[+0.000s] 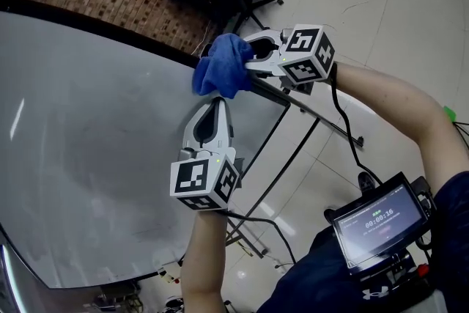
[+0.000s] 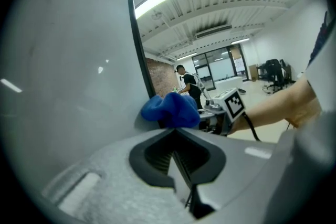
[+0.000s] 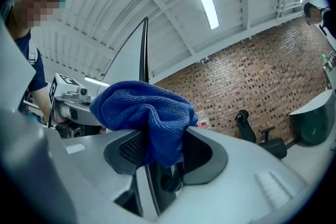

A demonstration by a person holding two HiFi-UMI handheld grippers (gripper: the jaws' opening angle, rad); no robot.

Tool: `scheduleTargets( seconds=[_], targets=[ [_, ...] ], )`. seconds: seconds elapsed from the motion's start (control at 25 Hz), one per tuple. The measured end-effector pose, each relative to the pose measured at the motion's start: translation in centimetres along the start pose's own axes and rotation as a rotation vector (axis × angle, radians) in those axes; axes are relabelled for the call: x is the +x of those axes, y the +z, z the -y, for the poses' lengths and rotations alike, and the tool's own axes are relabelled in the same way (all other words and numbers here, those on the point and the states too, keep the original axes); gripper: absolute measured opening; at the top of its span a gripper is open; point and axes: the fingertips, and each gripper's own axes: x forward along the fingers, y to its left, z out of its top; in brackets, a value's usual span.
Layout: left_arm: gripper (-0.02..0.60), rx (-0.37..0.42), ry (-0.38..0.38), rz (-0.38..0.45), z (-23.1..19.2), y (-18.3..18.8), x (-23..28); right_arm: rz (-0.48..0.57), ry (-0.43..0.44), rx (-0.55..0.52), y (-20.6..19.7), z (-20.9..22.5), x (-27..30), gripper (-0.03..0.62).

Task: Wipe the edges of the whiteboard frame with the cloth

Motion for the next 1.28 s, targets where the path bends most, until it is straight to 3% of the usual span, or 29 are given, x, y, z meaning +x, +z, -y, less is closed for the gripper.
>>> scheduleTargets(
  seconds=[0.36,0.64,0.88,1.08,1.28],
  targets=[
    [0.003,-0.021,-0.009,-0.03,1.2,-2.4,0.3,-0.011,-0.056,0.059,-1.9,1.6,-2.2,0.184],
    [0.003,-0.023,-0.048,-0.054,1.6,-4.3,0.6,-0.067,-0.213,0.06,-4.6,5.8,-6.3,0.186],
    [0.003,-0.034,-0.14,-0.062,0.8,-6.9,-0.9,-0.125,-0.264,0.109,-8.8,3.2,-4.9,0.186],
    [0.003,0.021,-0.203,-0.017,2.2,-6.7,-0.6,-0.072,-0.296,0.146,-9.6,2.9,-4.5,0.186],
    [0.003,0.065,-0.208,-0.018,3.2,-8.0,0.9,-0.016,-0.297,0.197,-10.8,3.8,-5.2,0.184]
  ],
)
